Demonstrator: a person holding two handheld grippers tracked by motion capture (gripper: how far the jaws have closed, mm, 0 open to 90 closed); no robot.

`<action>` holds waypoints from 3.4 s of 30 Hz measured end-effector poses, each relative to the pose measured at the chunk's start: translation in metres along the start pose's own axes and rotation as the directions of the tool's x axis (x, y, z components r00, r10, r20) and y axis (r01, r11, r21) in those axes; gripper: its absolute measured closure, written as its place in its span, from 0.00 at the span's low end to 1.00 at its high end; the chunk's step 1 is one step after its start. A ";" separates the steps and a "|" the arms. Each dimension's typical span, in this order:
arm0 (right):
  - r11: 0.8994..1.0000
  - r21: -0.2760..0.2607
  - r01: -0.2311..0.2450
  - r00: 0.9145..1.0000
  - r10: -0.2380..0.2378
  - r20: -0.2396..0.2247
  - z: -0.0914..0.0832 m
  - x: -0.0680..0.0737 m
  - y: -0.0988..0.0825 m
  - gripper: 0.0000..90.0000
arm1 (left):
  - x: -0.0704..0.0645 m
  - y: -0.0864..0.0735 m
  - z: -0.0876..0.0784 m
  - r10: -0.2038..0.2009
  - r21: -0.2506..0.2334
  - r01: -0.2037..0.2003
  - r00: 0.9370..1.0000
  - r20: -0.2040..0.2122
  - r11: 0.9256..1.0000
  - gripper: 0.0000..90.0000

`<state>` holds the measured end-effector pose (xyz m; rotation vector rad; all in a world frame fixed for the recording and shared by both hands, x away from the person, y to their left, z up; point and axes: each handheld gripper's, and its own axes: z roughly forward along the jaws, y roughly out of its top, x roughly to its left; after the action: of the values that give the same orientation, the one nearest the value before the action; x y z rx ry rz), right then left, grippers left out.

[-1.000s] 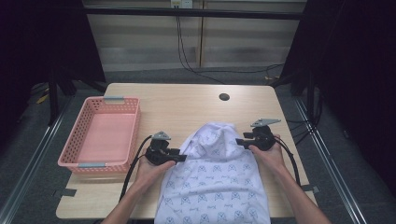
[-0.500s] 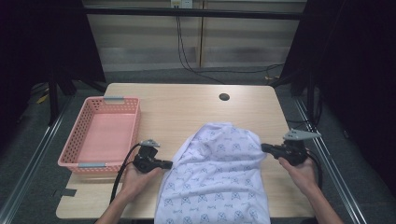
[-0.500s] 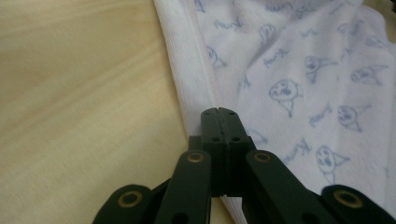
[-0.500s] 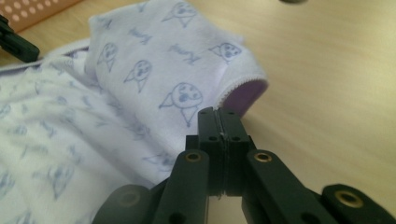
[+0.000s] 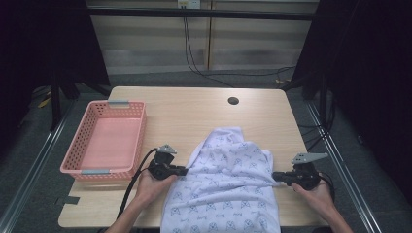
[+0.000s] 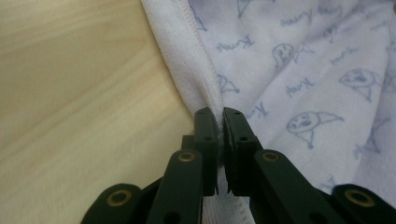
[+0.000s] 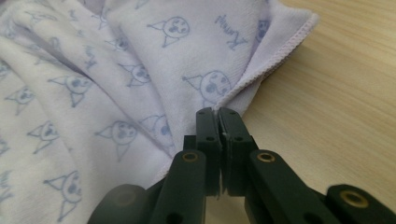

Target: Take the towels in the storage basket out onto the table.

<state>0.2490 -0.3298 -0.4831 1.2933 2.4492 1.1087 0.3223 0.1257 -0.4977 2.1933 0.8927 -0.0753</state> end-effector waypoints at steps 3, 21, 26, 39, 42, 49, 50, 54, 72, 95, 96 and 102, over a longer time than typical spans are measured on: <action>1.000 -0.019 0.013 1.000 -0.013 -0.011 -0.003 0.003 -0.002 0.96 | -0.006 -0.022 -0.015 -0.062 0.008 0.062 0.996 0.061 0.998 0.95; 0.987 -0.155 -0.050 0.999 0.050 -0.004 0.035 -0.032 0.074 0.58 | 0.001 0.005 -0.017 -0.086 -0.175 0.092 0.995 0.043 0.980 0.65; 0.996 -0.043 -0.074 0.997 0.073 -0.013 0.064 -0.032 0.073 0.57 | 0.018 0.014 0.002 -0.140 -0.150 0.134 0.989 -0.036 0.980 0.62; 0.962 -0.260 0.083 0.993 -0.101 -0.058 0.000 0.022 0.064 0.92 | -0.015 -0.016 -0.026 -0.063 -0.068 0.068 0.996 0.069 0.995 0.99; 0.976 -0.198 0.090 0.990 -0.109 -0.090 -0.004 0.034 0.037 0.92 | -0.025 -0.030 -0.033 -0.057 -0.038 0.059 0.996 0.072 0.998 0.99; 0.992 -0.006 0.127 0.987 -0.127 -0.100 0.000 0.052 -0.009 0.82 | -0.035 -0.063 -0.053 -0.086 -0.026 0.089 0.992 0.088 0.996 0.96; 0.993 -0.017 0.113 0.989 -0.114 -0.096 -0.004 0.052 -0.010 0.79 | -0.035 -0.061 -0.052 -0.089 -0.036 0.092 0.993 0.077 0.995 0.88; 0.994 -0.082 0.076 0.995 -0.080 -0.050 -0.013 0.042 -0.004 0.64 | -0.030 -0.047 -0.053 -0.055 -0.110 0.065 0.994 0.096 0.992 0.77; 0.999 -0.044 -0.011 1.000 0.012 0.021 0.045 -0.017 0.039 0.54 | 0.022 0.007 -0.006 -0.069 -0.151 0.060 0.996 -0.057 0.987 0.74; 0.995 -0.094 -0.029 0.997 0.022 -0.076 0.037 -0.014 0.038 0.93 | 0.027 0.016 0.011 0.006 -0.097 -0.016 0.995 -0.099 0.995 0.95; 0.994 -0.106 -0.037 0.996 0.029 -0.080 0.034 -0.014 0.038 0.93 | 0.027 0.016 0.010 -0.005 -0.096 -0.005 0.995 -0.099 0.995 0.97; 0.973 -0.222 -0.055 0.997 0.042 -0.062 0.002 -0.020 0.046 0.93 | 0.024 0.023 -0.023 -0.011 -0.214 0.000 0.998 -0.054 0.977 0.98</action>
<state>0.2918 -0.3282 -0.4576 1.2742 2.2608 1.4055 0.3495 0.1438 -0.4740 2.0007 0.8944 0.0758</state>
